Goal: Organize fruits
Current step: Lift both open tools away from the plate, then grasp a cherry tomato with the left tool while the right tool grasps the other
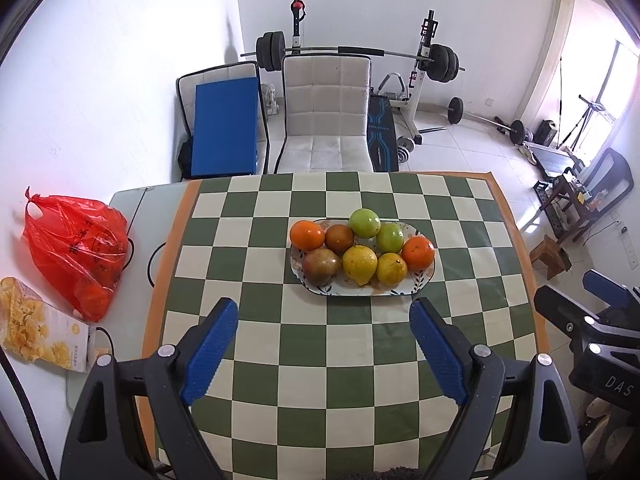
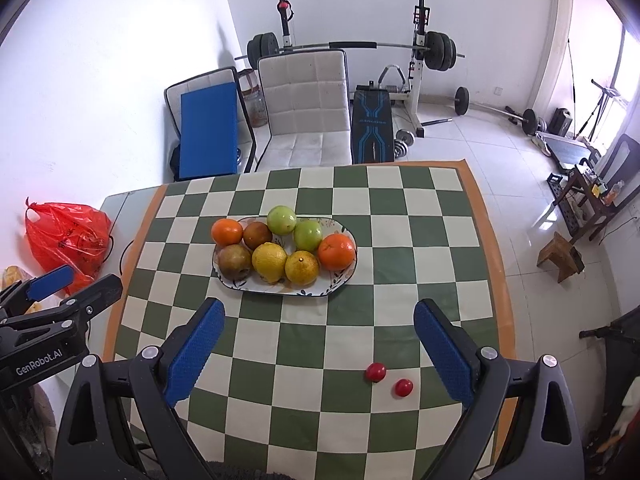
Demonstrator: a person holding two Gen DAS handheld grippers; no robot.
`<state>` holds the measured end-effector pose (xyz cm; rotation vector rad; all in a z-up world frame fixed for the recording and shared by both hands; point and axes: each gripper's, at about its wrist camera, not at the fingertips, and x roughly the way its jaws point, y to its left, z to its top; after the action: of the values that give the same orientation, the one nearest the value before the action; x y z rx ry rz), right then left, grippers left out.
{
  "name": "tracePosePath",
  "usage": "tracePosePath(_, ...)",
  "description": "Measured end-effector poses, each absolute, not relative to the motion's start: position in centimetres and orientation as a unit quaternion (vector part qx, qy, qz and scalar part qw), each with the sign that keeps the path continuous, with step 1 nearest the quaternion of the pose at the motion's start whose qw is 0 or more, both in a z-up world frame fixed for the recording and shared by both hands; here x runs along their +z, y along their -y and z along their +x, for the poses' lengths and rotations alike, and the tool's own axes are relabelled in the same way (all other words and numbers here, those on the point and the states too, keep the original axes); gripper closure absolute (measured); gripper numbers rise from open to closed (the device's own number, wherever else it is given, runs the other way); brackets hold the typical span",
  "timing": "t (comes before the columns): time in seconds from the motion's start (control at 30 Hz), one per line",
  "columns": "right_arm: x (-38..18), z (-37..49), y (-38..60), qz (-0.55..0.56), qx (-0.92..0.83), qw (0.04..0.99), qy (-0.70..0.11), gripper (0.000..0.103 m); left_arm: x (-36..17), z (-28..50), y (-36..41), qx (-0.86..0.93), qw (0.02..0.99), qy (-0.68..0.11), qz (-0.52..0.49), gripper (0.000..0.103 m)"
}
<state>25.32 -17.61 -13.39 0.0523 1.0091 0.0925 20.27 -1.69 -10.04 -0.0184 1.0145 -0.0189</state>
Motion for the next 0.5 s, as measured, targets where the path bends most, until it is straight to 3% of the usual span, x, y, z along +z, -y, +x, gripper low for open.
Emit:
tracePosePath(0.3, -13.2, 24.7, 18.3, 0.050, 0.050, 0.873, -0.482, 0.005, -10.6, 20.4, 2.4, -0.005, 0.870, -0.493, -0.007, 0.014)
tracePosePath(0.37, -13.6, 24.9, 18.6, 0.061, 0.054, 0.872, -0.483, 0.005, -11.6, 21.0, 2.8, -0.004, 0.863, -0.506, 0.000, 0.000)
tracePosePath(0.5, -15.5, 25.7, 20.3, 0.093, 0.060, 0.863, -0.493, 0.006, -14.1, 22.1, 4.2, -0.005, 0.846, -0.533, 0.016, 0.000)
